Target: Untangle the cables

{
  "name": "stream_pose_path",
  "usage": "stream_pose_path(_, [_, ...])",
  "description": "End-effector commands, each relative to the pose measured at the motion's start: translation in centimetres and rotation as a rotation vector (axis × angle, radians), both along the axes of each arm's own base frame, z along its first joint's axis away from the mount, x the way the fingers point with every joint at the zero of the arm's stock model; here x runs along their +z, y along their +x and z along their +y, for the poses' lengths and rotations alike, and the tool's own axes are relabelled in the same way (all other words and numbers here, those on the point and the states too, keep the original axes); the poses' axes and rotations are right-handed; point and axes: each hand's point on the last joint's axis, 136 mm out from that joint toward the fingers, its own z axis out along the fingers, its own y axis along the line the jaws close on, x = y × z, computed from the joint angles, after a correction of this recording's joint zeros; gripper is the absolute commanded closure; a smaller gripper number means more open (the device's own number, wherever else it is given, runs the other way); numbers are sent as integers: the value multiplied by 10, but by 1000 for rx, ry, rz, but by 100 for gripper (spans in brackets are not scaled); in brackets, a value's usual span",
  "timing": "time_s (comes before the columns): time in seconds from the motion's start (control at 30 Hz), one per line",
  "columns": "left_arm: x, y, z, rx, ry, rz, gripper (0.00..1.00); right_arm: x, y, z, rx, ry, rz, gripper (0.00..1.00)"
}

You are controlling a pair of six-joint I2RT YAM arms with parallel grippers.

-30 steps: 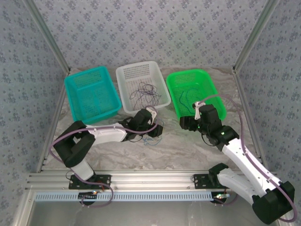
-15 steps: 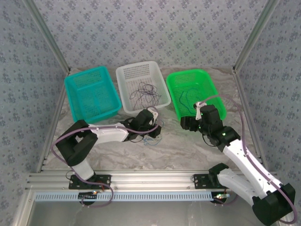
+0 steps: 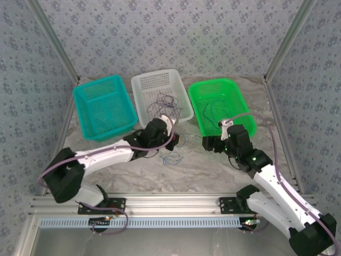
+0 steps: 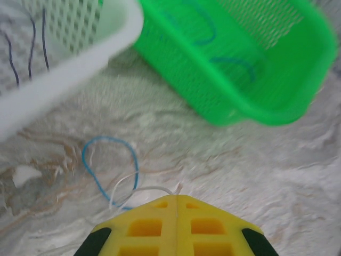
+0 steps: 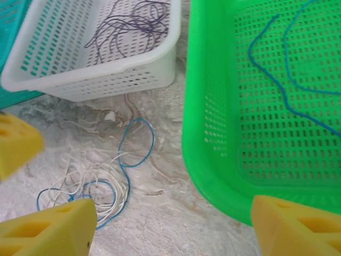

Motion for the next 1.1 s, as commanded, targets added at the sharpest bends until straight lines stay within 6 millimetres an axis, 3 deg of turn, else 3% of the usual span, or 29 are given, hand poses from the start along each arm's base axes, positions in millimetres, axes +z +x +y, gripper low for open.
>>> stream_pose_path(0.0, [41, -1, 2, -10, -37, -73, 100, 15, 0, 15, 53, 45, -97, 19])
stream_pose_path(0.2, [77, -7, 4, -17, -115, -103, 100, 25, -10, 48, 164, 22, -236, 8])
stream_pose_path(0.57, [142, -21, 9, -23, -309, -146, 100, 39, -3, 108, 228, 93, -432, 3])
stream_pose_path(0.97, [177, -38, 16, -41, -427, -154, 100, 44, 41, 145, 133, -3, -504, 4])
stream_pose_path(1.07, [190, -41, 19, -42, -463, -167, 100, 32, 56, 153, 101, -61, -473, 10])
